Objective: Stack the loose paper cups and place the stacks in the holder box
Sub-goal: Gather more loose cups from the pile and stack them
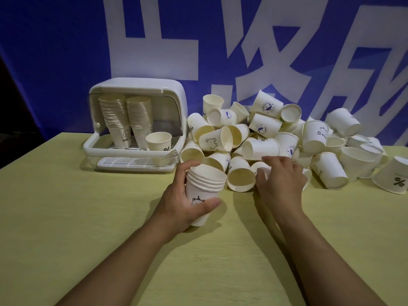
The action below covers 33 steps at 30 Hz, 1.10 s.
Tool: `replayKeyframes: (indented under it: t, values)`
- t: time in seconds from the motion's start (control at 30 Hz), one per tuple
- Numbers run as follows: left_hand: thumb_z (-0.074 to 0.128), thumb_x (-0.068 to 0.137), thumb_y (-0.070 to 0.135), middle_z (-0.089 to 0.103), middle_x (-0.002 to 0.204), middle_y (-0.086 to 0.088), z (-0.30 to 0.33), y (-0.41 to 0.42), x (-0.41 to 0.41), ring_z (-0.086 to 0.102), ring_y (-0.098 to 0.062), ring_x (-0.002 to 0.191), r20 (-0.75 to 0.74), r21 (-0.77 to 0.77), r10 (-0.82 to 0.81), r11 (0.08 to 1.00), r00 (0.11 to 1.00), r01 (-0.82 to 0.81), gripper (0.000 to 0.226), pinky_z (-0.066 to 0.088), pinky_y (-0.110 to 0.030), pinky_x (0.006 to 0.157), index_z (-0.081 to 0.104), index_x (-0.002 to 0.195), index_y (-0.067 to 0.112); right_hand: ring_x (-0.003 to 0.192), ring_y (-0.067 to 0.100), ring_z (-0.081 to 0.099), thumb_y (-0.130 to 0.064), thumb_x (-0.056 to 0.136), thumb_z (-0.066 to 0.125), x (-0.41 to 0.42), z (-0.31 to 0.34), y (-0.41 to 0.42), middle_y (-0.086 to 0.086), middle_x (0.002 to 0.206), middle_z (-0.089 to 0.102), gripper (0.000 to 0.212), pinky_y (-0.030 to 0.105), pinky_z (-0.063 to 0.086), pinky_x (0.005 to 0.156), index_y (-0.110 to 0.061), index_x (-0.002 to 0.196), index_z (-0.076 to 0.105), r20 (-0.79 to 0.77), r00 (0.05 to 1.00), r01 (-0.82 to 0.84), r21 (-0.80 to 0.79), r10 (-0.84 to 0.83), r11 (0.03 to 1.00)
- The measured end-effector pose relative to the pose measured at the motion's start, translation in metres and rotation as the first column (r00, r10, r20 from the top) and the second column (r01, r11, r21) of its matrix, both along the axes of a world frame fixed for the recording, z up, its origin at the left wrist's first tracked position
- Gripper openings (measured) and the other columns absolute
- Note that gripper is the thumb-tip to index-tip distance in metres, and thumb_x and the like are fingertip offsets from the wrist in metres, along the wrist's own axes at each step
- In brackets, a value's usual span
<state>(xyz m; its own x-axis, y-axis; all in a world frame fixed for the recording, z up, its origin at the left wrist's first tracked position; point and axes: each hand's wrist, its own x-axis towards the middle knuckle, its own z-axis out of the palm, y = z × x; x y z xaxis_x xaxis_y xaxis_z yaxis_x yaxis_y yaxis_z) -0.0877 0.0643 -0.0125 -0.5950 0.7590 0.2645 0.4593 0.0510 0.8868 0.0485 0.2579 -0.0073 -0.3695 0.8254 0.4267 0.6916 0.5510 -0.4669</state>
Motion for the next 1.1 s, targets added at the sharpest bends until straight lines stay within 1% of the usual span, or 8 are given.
replayKeyframes:
  t: [0.3,0.47,0.6,0.67,0.77,0.83,0.93,1.1]
  values:
    - [0.081,0.053,0.061,0.060,0.112,0.032,0.002,-0.002,0.003,0.061,0.003,0.100,0.009,0.001,-0.020,1.000,1.000,0.020,0.083,0.054,-0.033,0.088,0.034,0.120,0.073,0.121,0.035,0.049,-0.043,0.090,0.060,0.000,-0.002,0.000,0.015,0.130,0.058,0.058,0.044,0.034,0.102,-0.013,0.138,0.046,0.091,0.993,-0.063,-0.176,0.080,0.982]
    - [0.083,0.054,0.060,0.061,0.113,0.030,0.002,-0.001,0.002,0.063,-0.002,0.102,0.013,0.002,-0.029,1.000,1.000,0.029,0.084,0.056,-0.041,0.092,0.036,0.122,0.071,0.108,0.034,0.060,-0.056,0.088,0.058,0.009,0.010,0.000,0.010,0.116,0.068,0.061,0.040,0.049,0.083,-0.023,0.137,0.043,0.056,0.998,-0.021,-0.237,0.035,0.971]
    - [0.083,0.054,0.060,0.060,0.118,0.022,0.001,-0.001,0.001,0.063,-0.006,0.103,0.021,-0.024,-0.050,0.998,0.999,0.051,0.087,0.057,-0.042,0.091,0.036,0.126,0.070,0.108,0.024,0.059,-0.047,0.086,0.068,0.010,0.021,-0.003,-0.004,0.122,0.063,0.065,0.042,0.051,0.089,-0.030,0.142,0.042,-0.331,0.941,-0.120,-0.147,0.065,0.982]
    - [0.082,0.053,0.060,0.060,0.117,0.024,0.001,-0.001,0.001,0.062,-0.001,0.101,0.013,-0.045,-0.088,0.995,0.996,0.089,0.087,0.057,-0.036,0.089,0.035,0.126,0.071,0.100,0.004,0.059,-0.030,0.084,0.075,0.009,0.025,-0.012,-0.016,0.119,0.057,0.069,0.029,0.052,0.088,-0.029,0.144,0.040,-0.547,0.819,-0.270,-0.097,0.176,0.958]
    - [0.084,0.055,0.057,0.060,0.116,0.029,0.000,0.000,0.002,0.063,-0.001,0.104,0.005,-0.076,-0.140,0.987,0.990,0.140,0.089,0.057,-0.040,0.092,0.036,0.129,0.069,0.102,-0.014,0.056,-0.016,0.081,0.079,0.003,0.018,-0.019,-0.030,0.119,0.050,0.091,0.007,0.047,0.081,-0.031,0.153,0.024,-0.626,0.714,-0.424,-0.033,0.312,0.905]
    - [0.084,0.056,0.056,0.061,0.118,0.027,0.000,0.000,0.002,0.063,-0.003,0.106,-0.009,-0.085,-0.161,0.984,0.987,0.159,0.089,0.056,-0.041,0.094,0.036,0.130,0.068,0.113,-0.006,0.057,-0.013,0.079,0.080,0.000,0.014,-0.026,-0.034,0.125,0.046,0.103,0.012,0.048,0.089,-0.039,0.154,0.015,-0.675,0.638,-0.496,0.010,0.372,0.868]
    - [0.084,0.056,0.057,0.060,0.120,0.028,0.000,0.000,0.001,0.063,-0.001,0.108,-0.011,-0.100,-0.197,0.976,0.980,0.195,0.090,0.056,-0.036,0.095,0.035,0.130,0.070,0.129,0.011,0.052,-0.016,0.075,0.078,-0.003,0.012,-0.030,-0.010,0.139,0.043,0.093,0.029,0.051,0.101,-0.042,0.149,0.030,-0.691,0.555,-0.535,0.131,0.464,0.835]
    - [0.084,0.058,0.055,0.056,0.132,0.029,0.001,0.000,0.002,0.061,0.002,0.113,-0.007,-0.125,-0.265,0.957,0.964,0.262,0.095,0.056,-0.028,0.094,0.030,0.135,0.074,0.118,0.015,0.055,-0.030,0.073,0.083,-0.006,0.010,-0.037,-0.017,0.126,0.051,0.066,0.043,0.053,0.094,-0.043,0.125,0.044,-0.676,0.551,-0.577,0.116,0.490,0.809]
